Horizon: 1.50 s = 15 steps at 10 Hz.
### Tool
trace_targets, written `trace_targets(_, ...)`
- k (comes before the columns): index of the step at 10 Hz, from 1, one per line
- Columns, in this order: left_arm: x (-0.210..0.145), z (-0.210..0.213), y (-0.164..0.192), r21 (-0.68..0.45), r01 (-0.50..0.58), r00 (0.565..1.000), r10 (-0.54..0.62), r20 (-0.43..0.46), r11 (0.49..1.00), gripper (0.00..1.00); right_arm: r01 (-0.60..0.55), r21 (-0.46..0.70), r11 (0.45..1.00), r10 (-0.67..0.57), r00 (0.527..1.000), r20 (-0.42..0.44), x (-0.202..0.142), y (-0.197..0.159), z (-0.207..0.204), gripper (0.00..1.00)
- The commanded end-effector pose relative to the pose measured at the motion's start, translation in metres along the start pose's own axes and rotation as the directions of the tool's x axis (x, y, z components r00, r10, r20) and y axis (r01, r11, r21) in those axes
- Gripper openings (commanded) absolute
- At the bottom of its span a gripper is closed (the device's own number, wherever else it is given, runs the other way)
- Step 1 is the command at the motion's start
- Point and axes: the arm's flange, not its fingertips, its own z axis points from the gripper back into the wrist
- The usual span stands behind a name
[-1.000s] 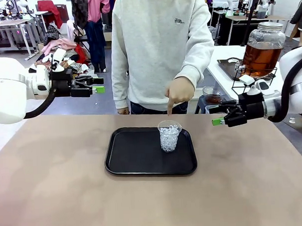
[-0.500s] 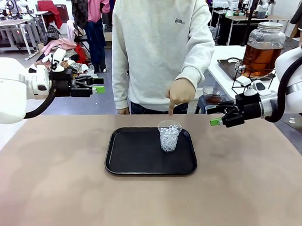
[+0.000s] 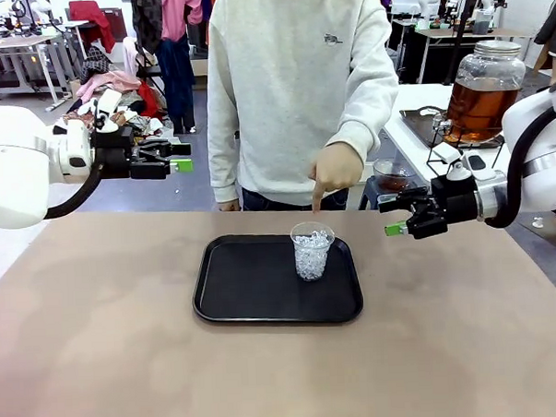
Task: Pour the drink into the iced cup.
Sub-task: Pick up the iced cup indicated by the human and present it to them.
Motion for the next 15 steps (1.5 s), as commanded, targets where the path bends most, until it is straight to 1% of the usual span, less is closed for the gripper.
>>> trace_targets(1,0.001,-0.001,0.000,0.012,0.000,1.000,0.000,0.008,1.000,1.00,-0.118,-0.003,0.993,0.118,0.993,0.026,-0.012,-0.012,-0.020,1.00)
trace_targets(6,0.001,-0.001,0.000,0.012,0.000,1.000,0.000,0.008,1.000,1.00,-0.142,0.049,0.989,0.140,0.989,0.049,-0.033,-0.025,-0.060,1.00)
trace_targets(8,0.001,-0.001,0.000,0.012,0.000,1.000,0.000,0.008,1.000,1.00,-0.143,0.080,0.987,0.137,0.988,0.072,-0.037,-0.025,-0.073,1.00)
trace_targets(10,0.001,-0.001,0.000,0.012,0.000,1.000,0.000,0.008,1.000,1.00,-0.134,0.094,0.987,0.126,0.989,0.082,-0.036,-0.023,-0.080,1.00)
trace_targets(12,0.001,-0.001,0.000,0.012,0.000,1.000,0.000,0.008,1.000,1.00,-0.092,0.096,0.991,0.083,0.992,0.096,-0.036,-0.020,-0.078,1.00)
trace_targets(13,0.001,-0.001,0.000,0.012,0.000,1.000,0.000,0.008,1.000,1.00,-0.108,0.114,0.987,0.103,0.993,0.055,-0.038,-0.019,-0.076,1.00)
trace_targets(15,0.001,-0.001,0.000,0.012,0.000,1.000,0.000,0.008,1.000,1.00,-0.108,0.114,0.987,0.103,0.993,0.055,-0.038,-0.019,-0.076,1.00)
